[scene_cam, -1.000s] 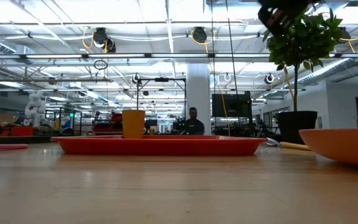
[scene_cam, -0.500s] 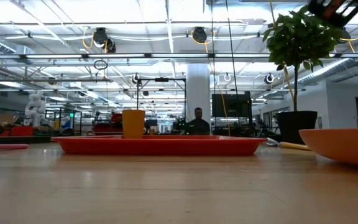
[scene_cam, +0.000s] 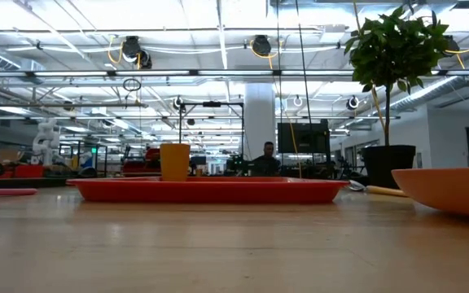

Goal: Pick and place plate/cup/fork/spoon on tray
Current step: Put the orange plate on the red serving tray to the left side of the yellow cup

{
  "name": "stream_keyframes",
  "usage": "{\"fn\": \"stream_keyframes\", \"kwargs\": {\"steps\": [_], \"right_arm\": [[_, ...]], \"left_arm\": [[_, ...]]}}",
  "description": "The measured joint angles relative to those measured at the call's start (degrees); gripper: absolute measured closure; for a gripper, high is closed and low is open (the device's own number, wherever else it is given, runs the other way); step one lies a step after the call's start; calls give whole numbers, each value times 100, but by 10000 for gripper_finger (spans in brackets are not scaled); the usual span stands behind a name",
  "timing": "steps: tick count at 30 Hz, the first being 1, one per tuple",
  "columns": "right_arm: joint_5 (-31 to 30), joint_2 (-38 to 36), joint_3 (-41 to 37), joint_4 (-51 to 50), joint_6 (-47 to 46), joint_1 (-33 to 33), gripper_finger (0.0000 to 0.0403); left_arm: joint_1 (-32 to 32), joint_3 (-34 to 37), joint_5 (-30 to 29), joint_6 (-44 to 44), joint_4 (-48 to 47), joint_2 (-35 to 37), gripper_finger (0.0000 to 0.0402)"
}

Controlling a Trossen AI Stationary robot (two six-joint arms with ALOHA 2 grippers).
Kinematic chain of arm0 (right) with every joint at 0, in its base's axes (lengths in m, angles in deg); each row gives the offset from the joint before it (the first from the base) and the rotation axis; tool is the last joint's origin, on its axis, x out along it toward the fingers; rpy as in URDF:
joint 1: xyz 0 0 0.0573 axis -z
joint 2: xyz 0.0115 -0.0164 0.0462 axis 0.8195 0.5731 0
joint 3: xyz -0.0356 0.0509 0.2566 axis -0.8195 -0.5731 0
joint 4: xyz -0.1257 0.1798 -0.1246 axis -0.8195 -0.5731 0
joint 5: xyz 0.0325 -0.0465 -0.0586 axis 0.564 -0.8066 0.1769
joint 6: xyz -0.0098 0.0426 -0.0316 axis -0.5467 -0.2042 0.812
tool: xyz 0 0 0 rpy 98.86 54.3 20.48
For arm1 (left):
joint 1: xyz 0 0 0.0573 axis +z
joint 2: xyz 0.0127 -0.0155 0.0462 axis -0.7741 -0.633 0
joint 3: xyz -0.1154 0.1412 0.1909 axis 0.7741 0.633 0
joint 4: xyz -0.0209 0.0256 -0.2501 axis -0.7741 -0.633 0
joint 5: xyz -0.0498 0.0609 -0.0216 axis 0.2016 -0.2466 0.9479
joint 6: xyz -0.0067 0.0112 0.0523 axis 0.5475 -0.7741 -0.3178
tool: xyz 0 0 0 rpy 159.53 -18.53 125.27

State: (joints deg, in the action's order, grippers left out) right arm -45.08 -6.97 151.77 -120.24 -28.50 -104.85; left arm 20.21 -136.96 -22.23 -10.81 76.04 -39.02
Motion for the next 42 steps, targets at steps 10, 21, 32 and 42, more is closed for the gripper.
{"fn": "stream_keyframes", "kwargs": {"steps": [10,21,32,42], "right_arm": [[535,229,281,-690,-2187,-1028,403],[1415,669,281,-1005,-2608,-1332,403],[1528,1061,281,-981,-1913,-1332,373],[1466,1557,281,-892,-335,-1330,264]], "left_arm": [[-82,0,22,-124,244,-62,252],[11,0,22,-373,255,-64,252],[227,-2,25,-559,247,-64,252],[215,-2,44,-278,242,-64,252]]}}
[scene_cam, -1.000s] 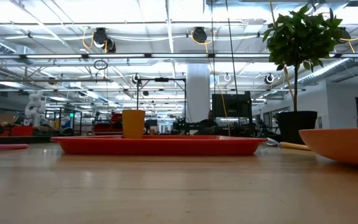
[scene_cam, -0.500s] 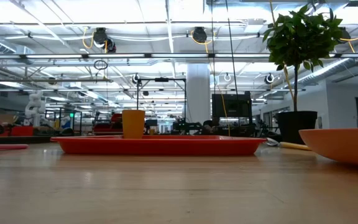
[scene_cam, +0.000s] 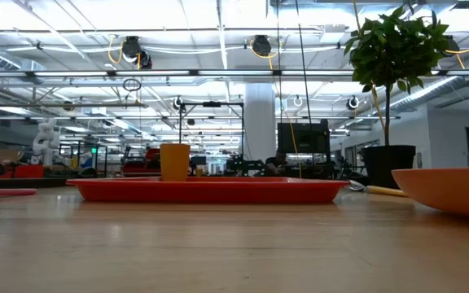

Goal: Pick and place plate/cup/fork/spoon on tray
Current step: Put the orange plate on the red serving tray to the left side of the yellow cup

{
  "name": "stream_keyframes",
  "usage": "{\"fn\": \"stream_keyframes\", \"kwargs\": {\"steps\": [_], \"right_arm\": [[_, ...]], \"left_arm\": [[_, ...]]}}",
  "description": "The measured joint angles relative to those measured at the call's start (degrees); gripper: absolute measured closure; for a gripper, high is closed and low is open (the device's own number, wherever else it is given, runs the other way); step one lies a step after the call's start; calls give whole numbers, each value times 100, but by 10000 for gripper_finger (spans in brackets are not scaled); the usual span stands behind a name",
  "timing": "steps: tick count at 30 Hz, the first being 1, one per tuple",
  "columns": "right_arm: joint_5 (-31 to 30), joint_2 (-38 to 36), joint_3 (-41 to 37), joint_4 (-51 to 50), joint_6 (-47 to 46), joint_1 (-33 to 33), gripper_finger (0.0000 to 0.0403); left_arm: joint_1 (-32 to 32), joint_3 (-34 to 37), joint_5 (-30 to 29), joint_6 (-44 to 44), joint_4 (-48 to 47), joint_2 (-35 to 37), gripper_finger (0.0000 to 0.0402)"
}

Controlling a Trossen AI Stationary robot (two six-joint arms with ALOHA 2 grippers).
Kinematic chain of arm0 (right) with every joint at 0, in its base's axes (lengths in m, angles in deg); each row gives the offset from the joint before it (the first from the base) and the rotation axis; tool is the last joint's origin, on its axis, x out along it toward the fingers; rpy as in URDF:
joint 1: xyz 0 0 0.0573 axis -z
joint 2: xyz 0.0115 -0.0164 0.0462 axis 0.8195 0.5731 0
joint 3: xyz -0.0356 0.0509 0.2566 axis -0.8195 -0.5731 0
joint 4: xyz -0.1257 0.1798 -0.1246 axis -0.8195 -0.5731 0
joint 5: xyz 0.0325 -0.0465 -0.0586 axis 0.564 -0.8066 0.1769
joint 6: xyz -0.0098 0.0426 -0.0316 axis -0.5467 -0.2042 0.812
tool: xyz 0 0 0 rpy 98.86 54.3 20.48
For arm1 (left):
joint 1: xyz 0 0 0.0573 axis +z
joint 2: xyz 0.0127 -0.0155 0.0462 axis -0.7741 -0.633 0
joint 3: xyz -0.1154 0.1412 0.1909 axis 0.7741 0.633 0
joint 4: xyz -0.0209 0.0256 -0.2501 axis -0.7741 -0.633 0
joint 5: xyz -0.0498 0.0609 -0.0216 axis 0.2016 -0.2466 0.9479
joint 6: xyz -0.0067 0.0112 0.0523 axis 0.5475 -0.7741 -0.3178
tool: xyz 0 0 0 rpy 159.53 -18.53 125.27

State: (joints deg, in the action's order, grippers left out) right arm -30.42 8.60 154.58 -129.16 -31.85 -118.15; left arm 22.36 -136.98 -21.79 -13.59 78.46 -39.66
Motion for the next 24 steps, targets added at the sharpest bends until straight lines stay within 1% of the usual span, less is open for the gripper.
{"fn": "stream_keyframes", "kwargs": {"steps": [4,9,14,24], "right_arm": [[-115,215,-2,0,687,0,245],[-406,330,-4,-4,1250,0,248],[-852,327,-12,2,1362,-2,262],[-839,327,-745,713,1270,0,285]], "left_arm": [[-25,0,2,52,-10,0,252],[-25,2,2,96,-53,0,252],[-25,1,2,86,-91,0,252],[-25,0,2,195,-86,-33,252]]}}
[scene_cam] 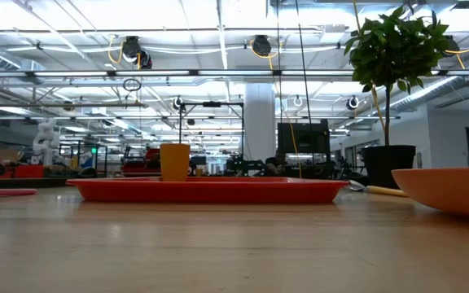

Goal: Pick and place plate/cup/fork/spoon on tray
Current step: Put the orange plate on the red serving tray to the left side of the yellow cup

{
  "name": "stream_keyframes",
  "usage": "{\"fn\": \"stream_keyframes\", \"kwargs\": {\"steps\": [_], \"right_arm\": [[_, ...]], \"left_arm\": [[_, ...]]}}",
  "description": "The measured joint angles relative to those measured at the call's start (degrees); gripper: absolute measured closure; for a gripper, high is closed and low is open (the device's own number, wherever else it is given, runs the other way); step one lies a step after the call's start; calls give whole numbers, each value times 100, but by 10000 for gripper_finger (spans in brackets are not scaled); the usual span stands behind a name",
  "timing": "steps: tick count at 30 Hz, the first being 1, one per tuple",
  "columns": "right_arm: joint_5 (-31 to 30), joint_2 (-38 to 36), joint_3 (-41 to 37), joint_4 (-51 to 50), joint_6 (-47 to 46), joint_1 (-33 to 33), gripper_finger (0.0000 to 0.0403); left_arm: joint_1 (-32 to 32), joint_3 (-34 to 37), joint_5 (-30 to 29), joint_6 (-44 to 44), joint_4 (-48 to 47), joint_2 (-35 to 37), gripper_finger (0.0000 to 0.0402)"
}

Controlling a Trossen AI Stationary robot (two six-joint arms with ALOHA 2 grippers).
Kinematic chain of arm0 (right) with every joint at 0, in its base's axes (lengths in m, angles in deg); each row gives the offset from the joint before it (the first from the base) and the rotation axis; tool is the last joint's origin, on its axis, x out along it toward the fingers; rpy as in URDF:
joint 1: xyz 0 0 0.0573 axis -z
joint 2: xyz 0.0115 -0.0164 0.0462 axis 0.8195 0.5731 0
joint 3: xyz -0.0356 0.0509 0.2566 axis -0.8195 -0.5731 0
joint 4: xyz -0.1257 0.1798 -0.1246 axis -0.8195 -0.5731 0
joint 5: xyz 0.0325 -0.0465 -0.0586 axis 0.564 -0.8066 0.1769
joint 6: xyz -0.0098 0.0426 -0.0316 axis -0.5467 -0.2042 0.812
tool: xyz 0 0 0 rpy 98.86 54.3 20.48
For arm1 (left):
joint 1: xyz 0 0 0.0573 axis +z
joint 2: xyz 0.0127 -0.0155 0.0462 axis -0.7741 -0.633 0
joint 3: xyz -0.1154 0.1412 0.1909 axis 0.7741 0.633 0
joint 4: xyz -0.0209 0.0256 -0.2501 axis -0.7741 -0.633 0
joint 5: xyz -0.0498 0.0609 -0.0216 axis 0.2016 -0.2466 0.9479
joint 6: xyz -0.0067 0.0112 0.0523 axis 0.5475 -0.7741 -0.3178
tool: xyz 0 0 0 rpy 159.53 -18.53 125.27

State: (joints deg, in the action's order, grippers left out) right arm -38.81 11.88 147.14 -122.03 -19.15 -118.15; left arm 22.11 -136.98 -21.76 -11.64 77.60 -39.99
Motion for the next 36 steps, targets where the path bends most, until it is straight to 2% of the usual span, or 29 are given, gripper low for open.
{"fn": "stream_keyframes", "kwargs": {"steps": [12,20,24,30,36], "right_arm": [[164,0,-691,939,118,-2,289],[153,0,-852,1012,329,-2,293],[157,0,-912,1009,404,-2,321],[157,-9,-914,1016,508,-2,388],[420,-93,-912,1005,310,2,390]], "left_arm": [[0,0,17,79,9,-151,252],[-7,2,17,213,7,-151,252],[-7,0,17,366,9,-151,252],[-13,0,17,424,9,-151,252],[-30,0,17,391,9,-151,252]]}}
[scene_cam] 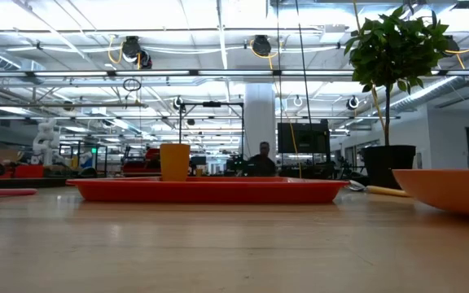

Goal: Pick and place plate/cup/fork/spoon on tray
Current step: Put the orange plate on the red serving tray to the left side of the yellow cup

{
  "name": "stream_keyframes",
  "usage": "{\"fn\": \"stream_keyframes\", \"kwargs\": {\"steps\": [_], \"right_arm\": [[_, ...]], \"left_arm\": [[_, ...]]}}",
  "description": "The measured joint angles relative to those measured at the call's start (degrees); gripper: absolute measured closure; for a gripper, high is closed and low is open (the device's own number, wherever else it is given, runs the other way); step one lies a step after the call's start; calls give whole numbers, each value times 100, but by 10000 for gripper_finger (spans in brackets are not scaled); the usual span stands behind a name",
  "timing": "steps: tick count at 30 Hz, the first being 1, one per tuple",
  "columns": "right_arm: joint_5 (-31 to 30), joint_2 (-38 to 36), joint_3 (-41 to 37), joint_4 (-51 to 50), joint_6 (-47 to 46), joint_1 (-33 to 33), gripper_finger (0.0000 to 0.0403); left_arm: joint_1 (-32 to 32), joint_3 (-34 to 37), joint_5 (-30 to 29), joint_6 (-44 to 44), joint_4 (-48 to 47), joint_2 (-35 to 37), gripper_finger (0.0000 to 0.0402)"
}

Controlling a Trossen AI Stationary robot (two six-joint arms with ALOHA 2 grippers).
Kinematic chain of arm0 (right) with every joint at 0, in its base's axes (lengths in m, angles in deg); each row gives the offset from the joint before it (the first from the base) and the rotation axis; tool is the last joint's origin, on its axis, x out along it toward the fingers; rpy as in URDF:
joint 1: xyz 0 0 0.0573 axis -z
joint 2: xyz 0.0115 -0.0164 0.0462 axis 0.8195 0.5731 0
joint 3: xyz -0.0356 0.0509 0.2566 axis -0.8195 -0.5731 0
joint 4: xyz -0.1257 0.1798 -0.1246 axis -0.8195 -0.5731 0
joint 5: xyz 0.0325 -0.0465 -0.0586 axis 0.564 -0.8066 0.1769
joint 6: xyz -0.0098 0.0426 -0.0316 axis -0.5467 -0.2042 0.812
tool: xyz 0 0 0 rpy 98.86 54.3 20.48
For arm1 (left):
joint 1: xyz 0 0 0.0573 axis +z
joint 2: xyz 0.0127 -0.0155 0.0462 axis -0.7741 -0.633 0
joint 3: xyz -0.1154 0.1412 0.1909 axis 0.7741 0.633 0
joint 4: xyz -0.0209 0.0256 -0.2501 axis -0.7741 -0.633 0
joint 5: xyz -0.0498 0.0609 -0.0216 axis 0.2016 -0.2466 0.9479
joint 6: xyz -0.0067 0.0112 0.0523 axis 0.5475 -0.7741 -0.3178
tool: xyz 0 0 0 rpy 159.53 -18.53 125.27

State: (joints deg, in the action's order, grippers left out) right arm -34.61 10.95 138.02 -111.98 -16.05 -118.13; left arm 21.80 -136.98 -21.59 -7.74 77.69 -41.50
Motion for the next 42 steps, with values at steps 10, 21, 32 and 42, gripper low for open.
{"fn": "stream_keyframes", "kwargs": {"steps": [10,21,32,42], "right_arm": [[-273,-764,0,-50,-132,-2,402],[-984,-1085,1338,-1993,-558,157,402],[-2079,-945,2610,-3532,576,602,402],[-2094,-943,2614,-3618,2193,2063,402]], "left_arm": [[2,0,-2,-652,2,0,252],[61,1,-2,-1805,28,0,252],[447,0,-27,-2773,6,13,252],[544,0,-866,-3536,-835,344,252]]}}
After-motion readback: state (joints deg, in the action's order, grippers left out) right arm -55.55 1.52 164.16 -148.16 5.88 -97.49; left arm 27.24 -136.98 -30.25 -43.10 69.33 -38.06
